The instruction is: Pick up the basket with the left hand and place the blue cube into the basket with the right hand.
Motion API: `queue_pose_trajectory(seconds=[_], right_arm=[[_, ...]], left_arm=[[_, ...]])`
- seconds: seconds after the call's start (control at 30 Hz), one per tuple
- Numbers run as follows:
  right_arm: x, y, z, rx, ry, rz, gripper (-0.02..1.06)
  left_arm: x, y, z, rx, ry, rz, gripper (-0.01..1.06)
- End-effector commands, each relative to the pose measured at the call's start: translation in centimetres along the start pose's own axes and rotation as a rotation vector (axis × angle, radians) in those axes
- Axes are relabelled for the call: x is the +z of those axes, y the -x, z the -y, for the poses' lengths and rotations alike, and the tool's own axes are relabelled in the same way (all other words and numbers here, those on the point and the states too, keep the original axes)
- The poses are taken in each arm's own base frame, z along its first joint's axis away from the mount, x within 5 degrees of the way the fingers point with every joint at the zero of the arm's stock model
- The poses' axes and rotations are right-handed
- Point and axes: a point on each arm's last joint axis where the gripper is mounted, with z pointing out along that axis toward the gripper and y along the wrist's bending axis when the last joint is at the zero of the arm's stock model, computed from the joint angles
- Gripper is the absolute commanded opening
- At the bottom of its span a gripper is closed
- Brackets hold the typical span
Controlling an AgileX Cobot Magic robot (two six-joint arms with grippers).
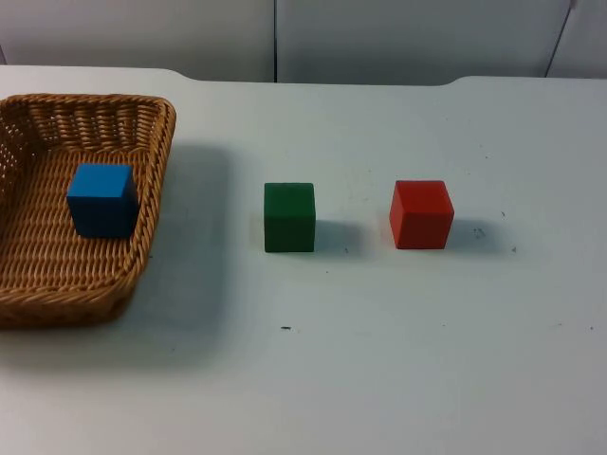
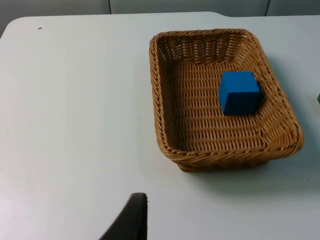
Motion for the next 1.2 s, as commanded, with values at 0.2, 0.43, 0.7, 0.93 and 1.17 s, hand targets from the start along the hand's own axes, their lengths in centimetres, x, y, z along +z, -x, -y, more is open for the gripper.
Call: queue_pose_trajectory(seconds=[0.2, 0.43, 0.7, 0.93, 1.17], right_arm=[[0.17, -0.10, 0.02, -0.009, -0.002, 0.006, 0.76], [0.17, -0.10, 0.02, -0.009, -0.002, 0.006, 0.76], [0.17, -0.10, 0.02, -0.009, -0.002, 0.006, 0.81], [0.17, -0.10, 0.02, -0.009, -0.002, 0.006, 1.05], [0.17, -0.10, 0.02, -0.009, -0.002, 0.006, 1.05]], left_arm=[[0.01, 0.02, 0.01, -0.004, -0.005, 0.013, 1.05], [0.01, 0.02, 0.01, -0.004, -0.005, 0.013, 1.05], [0.01, 0.02, 0.01, -0.004, -0.005, 0.013, 1.05], [0.01, 0.02, 0.01, -0.004, -0.005, 0.013, 1.05], [0.01, 0.02, 0.01, -0.004, -0.005, 0.013, 1.05]])
